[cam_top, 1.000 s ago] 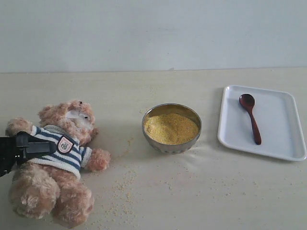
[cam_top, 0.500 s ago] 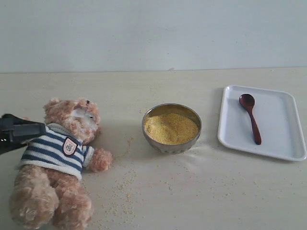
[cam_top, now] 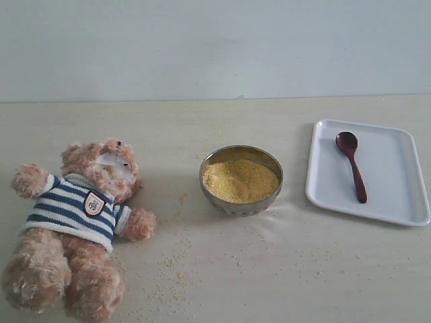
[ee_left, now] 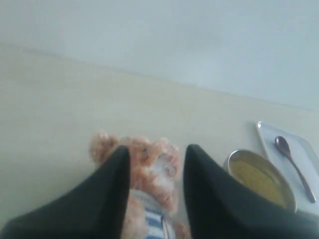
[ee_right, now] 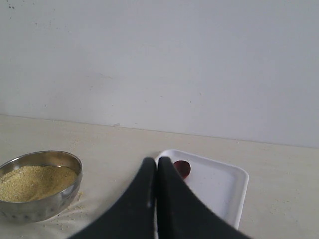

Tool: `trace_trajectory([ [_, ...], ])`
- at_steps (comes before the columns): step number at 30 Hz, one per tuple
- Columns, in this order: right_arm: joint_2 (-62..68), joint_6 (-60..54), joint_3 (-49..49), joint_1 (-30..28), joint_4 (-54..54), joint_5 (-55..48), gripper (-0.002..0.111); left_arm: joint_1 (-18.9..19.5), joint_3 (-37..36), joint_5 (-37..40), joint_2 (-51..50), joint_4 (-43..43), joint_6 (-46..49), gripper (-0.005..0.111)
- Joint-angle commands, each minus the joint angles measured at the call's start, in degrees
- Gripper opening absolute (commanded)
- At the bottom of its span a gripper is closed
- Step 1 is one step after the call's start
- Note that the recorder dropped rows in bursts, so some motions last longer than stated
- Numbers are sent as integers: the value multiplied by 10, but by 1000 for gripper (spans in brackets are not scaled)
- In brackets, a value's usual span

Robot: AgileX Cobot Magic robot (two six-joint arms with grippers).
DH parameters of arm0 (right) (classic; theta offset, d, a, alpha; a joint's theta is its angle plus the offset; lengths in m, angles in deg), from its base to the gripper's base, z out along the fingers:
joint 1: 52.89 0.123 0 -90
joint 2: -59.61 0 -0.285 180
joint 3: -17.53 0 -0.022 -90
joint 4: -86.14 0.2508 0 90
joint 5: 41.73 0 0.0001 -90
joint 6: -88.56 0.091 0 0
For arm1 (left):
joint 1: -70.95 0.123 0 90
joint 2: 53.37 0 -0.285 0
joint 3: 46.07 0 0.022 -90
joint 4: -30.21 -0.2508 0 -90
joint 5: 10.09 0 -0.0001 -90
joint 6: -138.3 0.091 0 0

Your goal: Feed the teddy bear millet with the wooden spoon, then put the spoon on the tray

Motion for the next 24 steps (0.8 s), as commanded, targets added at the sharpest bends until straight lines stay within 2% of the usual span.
trace_trajectory([
  [1, -2, 0, -2, 0, -3, 3, 0, 3, 2, 8, 91, 35, -13, 15],
  [4, -2, 0, -2, 0, -3, 3, 0, 3, 2, 12, 141, 35, -62, 5],
  [10, -2, 0, -2, 0, -3, 3, 0, 3, 2, 57, 178, 35, -134, 5],
  [14, -2, 0, -2, 0, -3, 3, 0, 3, 2, 76, 179, 35, -132, 5],
  [24, -2, 0, -2, 0, -3, 3, 0, -4, 2, 43, 190, 33, -132, 5],
])
